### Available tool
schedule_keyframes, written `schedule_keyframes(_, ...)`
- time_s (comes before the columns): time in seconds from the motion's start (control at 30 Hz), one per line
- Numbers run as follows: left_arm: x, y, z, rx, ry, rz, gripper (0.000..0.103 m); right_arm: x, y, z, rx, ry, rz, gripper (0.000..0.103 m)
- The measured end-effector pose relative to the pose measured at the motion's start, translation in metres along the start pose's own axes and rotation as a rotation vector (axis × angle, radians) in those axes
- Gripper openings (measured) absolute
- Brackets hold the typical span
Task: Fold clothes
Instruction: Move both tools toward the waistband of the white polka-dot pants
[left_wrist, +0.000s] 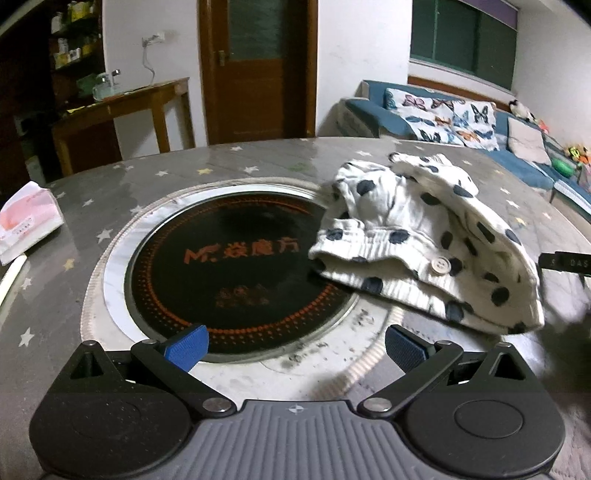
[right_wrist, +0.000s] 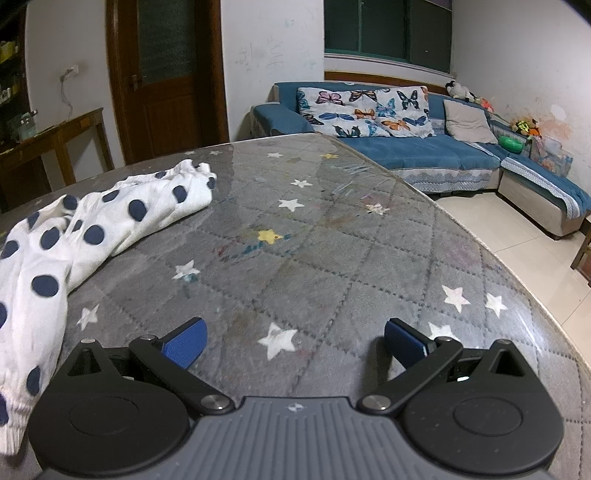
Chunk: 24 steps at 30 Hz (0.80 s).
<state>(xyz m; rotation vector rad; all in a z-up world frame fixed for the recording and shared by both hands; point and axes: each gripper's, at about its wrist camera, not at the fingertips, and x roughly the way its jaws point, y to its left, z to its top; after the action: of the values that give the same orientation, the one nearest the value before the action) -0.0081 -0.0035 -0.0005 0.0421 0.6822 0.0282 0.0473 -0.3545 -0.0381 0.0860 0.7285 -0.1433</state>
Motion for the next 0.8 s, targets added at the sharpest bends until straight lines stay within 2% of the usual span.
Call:
schedule_keyframes(0.07,-0.005,-0.003,-0.004,0.009,-0.018,0.022,0.103,-0.006,0.002,-0.005,-0.009,-0.019,0.007,0.103)
schedule_keyframes(0.13,-0.003,-0.014,-0.006,0.038,0.001,0.023,0.103,-0.012,0.005,-0.009,-0.017,-0.038,0.014,0.103)
schedule_keyframes(0.3,0.002,-0.007,0.005,0.033,0.052,-0.035,0.103,-0.028,0.011,-0.018,-0.024,-0.051,0.046,0.103)
schedule_keyframes(0.8,0.003,-0.011,0.013,0.066,0.051,-0.038,0.103,-0.105,0.036,-0.044,-0.048,-0.148,0.195,0.103)
